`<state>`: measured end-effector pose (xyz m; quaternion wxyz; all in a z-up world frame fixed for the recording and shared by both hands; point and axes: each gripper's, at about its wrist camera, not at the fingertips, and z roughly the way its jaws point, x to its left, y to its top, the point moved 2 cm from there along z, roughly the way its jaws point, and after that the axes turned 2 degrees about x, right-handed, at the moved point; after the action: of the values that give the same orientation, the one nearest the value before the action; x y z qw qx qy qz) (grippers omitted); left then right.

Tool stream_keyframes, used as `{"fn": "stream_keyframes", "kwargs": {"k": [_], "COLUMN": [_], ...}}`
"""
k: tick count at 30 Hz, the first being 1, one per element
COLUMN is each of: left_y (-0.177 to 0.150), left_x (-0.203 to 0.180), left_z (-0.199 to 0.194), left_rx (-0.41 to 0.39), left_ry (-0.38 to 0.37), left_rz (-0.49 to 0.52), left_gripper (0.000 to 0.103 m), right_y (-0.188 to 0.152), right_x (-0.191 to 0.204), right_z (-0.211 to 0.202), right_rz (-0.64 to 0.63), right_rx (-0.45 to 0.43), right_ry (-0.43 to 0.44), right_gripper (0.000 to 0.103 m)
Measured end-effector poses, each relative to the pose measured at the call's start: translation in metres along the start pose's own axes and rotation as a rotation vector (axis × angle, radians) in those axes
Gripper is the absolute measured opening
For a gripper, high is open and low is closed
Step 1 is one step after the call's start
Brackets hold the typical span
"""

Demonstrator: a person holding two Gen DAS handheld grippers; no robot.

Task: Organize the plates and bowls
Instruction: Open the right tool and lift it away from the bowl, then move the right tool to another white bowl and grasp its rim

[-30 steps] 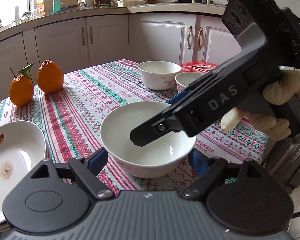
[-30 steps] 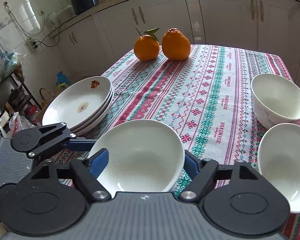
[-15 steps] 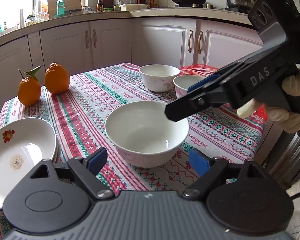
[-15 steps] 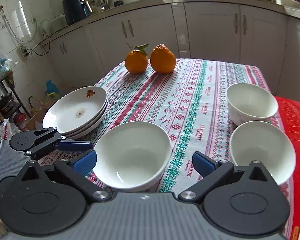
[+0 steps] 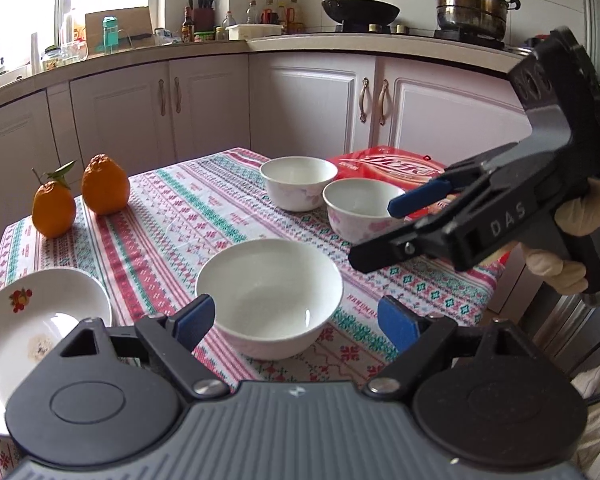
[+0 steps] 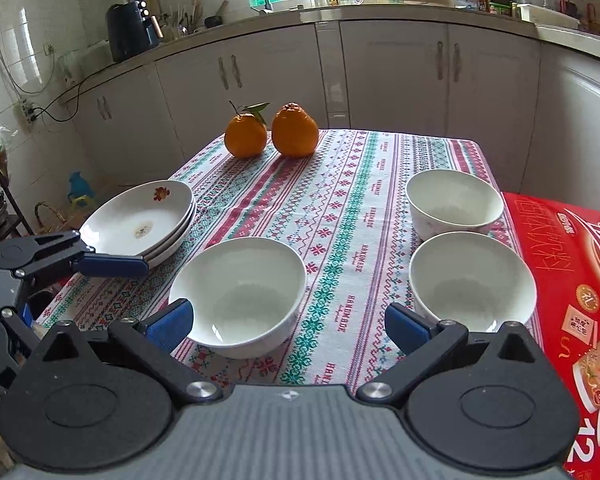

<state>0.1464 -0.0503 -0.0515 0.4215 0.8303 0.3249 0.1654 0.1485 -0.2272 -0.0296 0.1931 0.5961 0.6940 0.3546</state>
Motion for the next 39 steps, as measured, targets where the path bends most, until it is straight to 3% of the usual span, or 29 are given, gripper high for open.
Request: {"fn": "stream_keyframes", "kwargs": {"k": [11, 27, 39], "left_y": [0.03, 0.044, 0.053], "left_x": [-0.018, -0.041, -0.068], "left_z": [0.013, 0.04, 0.085], "left_rx": [-0.032, -0.036, -0.023], "left_ry": [-0.029, -0.095, -0.009], "left_rz": [0.068, 0.106, 0.09], "left_gripper": [0.089, 0.089, 0.089], "right_y": [-0.015, -0.023, -0.014], "right_x": [-0.027, -0.058, -0.109], "right_z": [-0.012, -0.035, -0.03], "right_rz": [0.063, 0.132, 0.155], "right_rx": [-0.016, -0.068, -0.078], "right_ry": [-0.069, -0.158, -0.168], "right_gripper": [0.103, 0.103, 0.103]}}
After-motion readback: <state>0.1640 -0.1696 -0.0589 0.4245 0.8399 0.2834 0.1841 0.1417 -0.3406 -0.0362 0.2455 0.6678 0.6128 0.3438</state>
